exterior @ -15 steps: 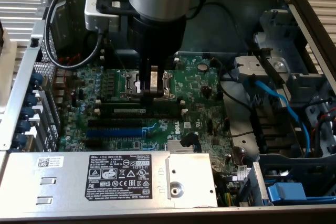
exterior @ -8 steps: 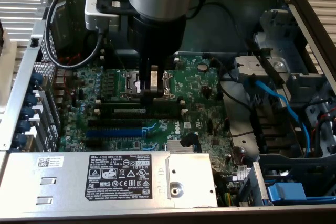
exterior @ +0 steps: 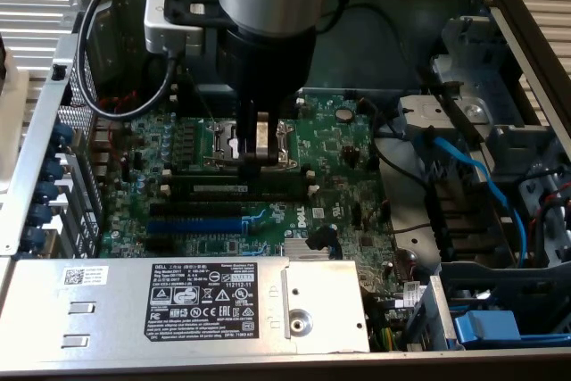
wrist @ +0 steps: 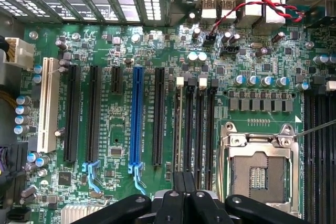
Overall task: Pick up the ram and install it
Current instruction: 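Press down the ram until it locks into place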
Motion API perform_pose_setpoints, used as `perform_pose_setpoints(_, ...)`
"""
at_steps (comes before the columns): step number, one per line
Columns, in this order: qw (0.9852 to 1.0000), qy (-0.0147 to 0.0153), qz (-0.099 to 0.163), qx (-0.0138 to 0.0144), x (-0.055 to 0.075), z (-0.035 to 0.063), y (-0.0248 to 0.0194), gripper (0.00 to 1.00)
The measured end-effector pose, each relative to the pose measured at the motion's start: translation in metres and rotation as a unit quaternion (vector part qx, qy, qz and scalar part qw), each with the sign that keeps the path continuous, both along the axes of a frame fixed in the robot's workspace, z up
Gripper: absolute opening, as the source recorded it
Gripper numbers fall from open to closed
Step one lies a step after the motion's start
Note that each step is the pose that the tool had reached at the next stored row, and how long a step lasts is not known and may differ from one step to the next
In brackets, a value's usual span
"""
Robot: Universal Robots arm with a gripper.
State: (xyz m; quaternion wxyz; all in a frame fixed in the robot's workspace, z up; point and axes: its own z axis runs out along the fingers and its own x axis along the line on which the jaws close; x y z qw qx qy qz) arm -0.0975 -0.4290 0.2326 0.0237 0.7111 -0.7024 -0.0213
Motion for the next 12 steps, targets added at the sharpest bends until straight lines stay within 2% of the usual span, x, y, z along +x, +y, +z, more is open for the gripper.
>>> perform_pose_setpoints(12, 1.0, 0.0, 0.007, -0.0004, 0.0, -0.0014, 0.0004, 0.1)
